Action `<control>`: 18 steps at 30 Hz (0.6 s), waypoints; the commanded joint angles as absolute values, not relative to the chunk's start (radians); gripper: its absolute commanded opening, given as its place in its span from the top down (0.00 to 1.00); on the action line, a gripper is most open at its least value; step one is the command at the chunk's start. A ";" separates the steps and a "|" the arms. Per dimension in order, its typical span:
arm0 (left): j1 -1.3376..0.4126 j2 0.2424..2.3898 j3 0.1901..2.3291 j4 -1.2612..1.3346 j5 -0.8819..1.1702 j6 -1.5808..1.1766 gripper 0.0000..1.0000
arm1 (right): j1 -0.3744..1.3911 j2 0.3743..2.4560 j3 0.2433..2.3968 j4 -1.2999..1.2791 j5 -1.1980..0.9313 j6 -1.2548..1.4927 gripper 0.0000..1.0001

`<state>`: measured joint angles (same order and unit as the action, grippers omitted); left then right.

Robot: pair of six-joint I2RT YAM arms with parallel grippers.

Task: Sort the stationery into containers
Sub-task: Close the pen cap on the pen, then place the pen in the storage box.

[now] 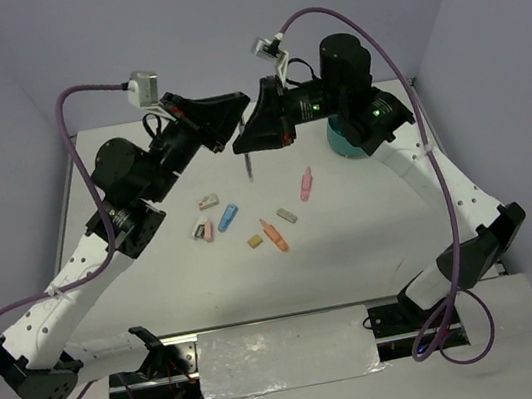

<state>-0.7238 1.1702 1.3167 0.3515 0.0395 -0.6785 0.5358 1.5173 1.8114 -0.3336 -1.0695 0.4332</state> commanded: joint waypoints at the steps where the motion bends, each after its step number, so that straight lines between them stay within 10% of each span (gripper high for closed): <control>1: -0.831 1.232 1.434 -0.106 0.354 -0.594 1.00 | 0.521 1.473 1.729 -0.035 -0.842 0.365 1.00; 9: -0.830 1.393 1.700 -0.218 0.379 -0.486 0.84 | 0.595 1.444 1.528 -0.005 -0.822 0.353 1.00; 16: -0.818 1.255 1.620 -0.333 -0.258 -0.573 0.01 | 0.471 1.368 1.346 -0.003 -0.643 0.330 1.00; 18: -0.793 1.226 1.629 -0.467 -0.495 -0.684 0.01 | 0.425 1.335 1.263 0.009 -0.473 0.308 1.00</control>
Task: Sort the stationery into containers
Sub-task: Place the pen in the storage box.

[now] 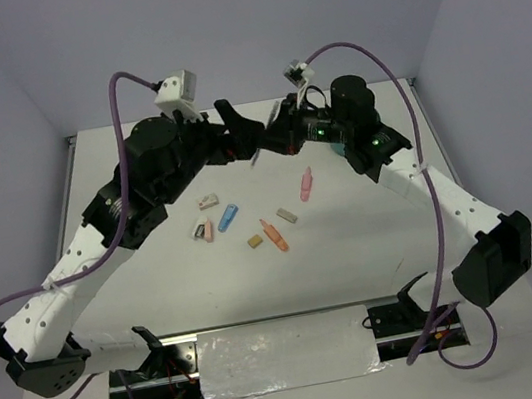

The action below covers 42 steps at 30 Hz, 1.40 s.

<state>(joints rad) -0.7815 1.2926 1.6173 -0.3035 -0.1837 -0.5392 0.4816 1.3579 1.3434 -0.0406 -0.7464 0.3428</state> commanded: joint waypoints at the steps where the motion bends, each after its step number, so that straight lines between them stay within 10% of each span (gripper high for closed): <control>1: -0.781 1.220 1.647 -0.524 -0.546 -0.733 0.01 | 0.410 1.324 1.237 0.029 -0.386 0.289 1.00; 9: -0.650 1.209 1.553 -0.689 -0.349 -0.752 0.01 | 0.154 1.478 1.219 0.166 0.096 0.232 1.00; 33: -0.643 1.272 1.420 -0.733 -0.187 -0.660 0.01 | -0.023 1.825 1.384 0.172 0.104 0.132 0.96; 42: -0.540 1.351 1.466 -0.834 -0.184 -0.663 0.01 | -0.028 1.829 1.405 0.114 0.117 0.161 0.34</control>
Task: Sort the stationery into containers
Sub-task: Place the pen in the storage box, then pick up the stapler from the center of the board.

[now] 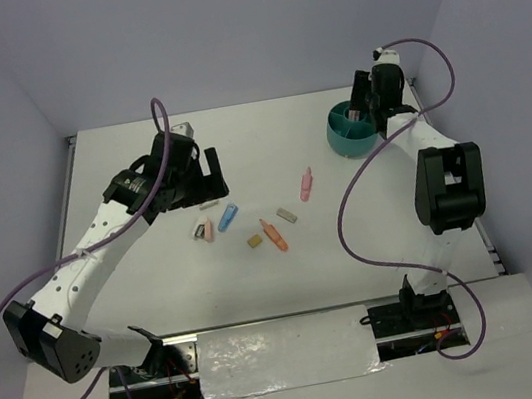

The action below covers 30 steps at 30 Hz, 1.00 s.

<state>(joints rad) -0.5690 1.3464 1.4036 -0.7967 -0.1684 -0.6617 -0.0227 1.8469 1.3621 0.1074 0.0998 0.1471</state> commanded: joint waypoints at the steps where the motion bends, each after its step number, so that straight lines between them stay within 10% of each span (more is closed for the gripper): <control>1: -0.535 1.364 1.473 -0.842 -0.187 -0.649 0.01 | -0.028 1.822 1.417 0.106 0.118 0.169 0.34; 30: -0.430 1.656 1.189 -0.604 -0.229 -0.407 0.17 | 0.502 1.345 1.226 -0.388 -0.287 0.249 0.36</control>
<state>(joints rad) -0.4385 1.6272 1.1717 -0.6888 -0.2340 -0.4965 0.4877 1.4250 1.2175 -0.3462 -0.2153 0.2493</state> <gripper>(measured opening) 0.824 0.645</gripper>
